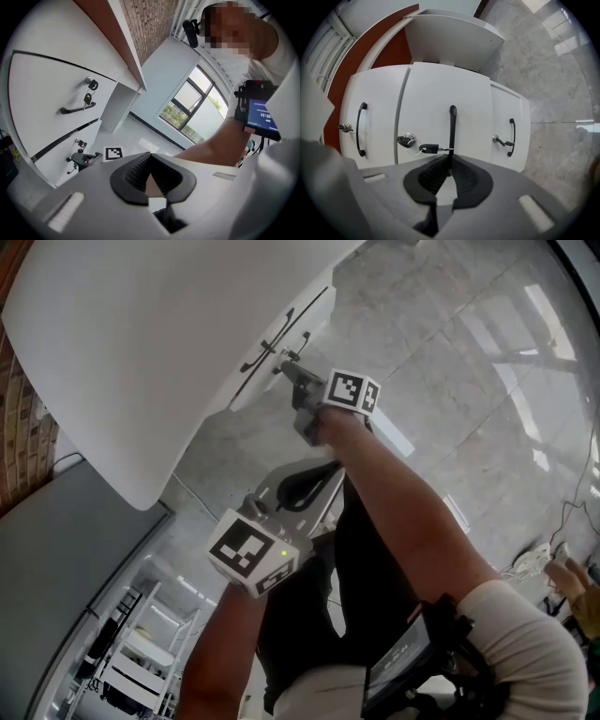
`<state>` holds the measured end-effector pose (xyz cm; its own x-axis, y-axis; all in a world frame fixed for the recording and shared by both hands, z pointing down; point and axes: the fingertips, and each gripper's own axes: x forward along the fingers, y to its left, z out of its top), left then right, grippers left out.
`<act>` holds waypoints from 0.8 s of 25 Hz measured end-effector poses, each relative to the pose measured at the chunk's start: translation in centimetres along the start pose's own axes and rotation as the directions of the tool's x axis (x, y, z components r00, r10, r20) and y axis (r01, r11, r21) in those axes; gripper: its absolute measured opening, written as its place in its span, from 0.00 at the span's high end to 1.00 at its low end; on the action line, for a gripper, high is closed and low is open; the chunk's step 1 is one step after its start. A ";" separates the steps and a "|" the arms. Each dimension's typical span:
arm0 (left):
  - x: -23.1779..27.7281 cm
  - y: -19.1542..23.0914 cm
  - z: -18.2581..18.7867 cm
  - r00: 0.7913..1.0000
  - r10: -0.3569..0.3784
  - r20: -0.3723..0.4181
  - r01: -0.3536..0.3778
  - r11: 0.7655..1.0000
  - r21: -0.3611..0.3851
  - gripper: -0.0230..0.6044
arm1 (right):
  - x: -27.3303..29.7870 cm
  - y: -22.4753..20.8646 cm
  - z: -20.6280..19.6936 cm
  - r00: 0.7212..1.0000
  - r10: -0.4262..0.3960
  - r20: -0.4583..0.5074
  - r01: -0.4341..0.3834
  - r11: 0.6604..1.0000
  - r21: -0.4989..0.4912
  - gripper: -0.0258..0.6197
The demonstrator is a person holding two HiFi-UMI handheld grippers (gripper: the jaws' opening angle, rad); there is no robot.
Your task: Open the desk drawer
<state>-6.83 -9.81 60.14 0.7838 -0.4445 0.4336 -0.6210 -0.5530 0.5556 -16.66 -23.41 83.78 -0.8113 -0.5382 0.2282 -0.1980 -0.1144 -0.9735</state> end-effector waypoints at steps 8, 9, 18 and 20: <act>0.4 -1.7 0.2 1.000 -0.026 -0.003 0.026 1.000 -0.007 0.96 | -4.7 -1.3 -0.7 0.999 -0.037 0.011 0.037 0.999 0.025 0.92; 0.5 -1.9 0.1 1.000 -0.028 -0.004 0.028 1.000 -0.008 0.96 | -5.2 -1.4 -0.7 0.999 -0.042 0.014 0.042 0.999 0.029 0.92; 0.7 -3.5 -0.2 0.999 -0.044 -0.002 0.044 0.999 -0.010 0.96 | -8.8 -2.2 -1.6 0.997 -0.071 0.030 0.070 0.996 0.048 0.92; 0.6 -3.7 -0.1 0.999 -0.043 -0.002 0.043 0.999 -0.007 0.96 | -9.1 -2.2 -1.7 0.997 -0.074 0.031 0.073 0.996 0.048 0.92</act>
<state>-4.11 -7.94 58.46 0.8098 -0.4191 0.4106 -0.5866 -0.5666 0.5786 -9.77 -16.80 83.87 -0.7772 -0.5536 0.2991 -0.2295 -0.1932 -0.9539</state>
